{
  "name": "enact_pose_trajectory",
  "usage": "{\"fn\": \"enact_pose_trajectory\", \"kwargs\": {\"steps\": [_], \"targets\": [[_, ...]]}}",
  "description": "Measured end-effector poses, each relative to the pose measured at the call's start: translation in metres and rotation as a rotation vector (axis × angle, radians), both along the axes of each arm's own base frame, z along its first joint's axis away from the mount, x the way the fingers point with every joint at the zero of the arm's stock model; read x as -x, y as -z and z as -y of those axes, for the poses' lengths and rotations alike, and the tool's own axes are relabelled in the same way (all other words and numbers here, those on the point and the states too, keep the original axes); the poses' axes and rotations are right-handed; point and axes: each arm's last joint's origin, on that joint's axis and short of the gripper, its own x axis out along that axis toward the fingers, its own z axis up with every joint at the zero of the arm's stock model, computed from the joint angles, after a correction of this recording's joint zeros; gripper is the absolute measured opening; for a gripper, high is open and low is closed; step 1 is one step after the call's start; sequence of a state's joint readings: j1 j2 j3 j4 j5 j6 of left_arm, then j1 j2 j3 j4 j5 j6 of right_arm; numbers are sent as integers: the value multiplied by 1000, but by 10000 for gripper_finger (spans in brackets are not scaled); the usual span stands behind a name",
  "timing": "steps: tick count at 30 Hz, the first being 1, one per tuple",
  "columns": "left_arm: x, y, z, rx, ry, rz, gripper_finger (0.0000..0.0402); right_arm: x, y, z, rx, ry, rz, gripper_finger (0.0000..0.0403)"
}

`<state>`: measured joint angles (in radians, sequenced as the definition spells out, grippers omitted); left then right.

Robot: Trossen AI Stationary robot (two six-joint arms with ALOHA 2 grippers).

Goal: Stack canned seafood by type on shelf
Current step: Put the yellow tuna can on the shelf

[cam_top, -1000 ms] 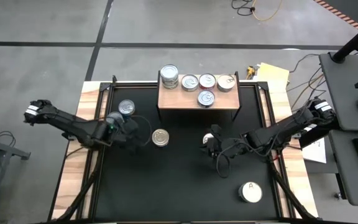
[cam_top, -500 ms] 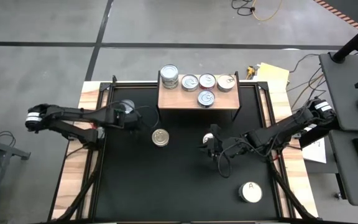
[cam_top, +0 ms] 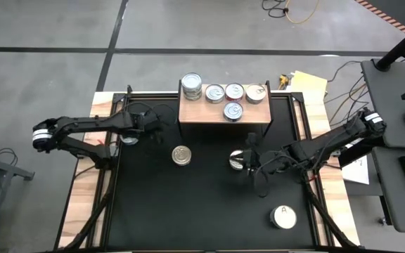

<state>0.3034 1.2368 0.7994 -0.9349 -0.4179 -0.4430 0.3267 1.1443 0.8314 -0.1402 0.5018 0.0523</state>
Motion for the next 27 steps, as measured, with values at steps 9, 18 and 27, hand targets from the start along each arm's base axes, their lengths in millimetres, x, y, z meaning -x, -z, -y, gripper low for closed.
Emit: {"fn": "enact_pose_trajectory", "kwargs": {"steps": [9,18,27], "targets": [[-7,18,-22,25,-45,-93,0,23,-29,9,24,18,107,12],[-9,30,-32,-43,-74,-189,0,26,-33,10,-9,32,131,13],[-13,43,-35,-37,-78,-243,0,19,-24,8,0,33,94,13]]}}
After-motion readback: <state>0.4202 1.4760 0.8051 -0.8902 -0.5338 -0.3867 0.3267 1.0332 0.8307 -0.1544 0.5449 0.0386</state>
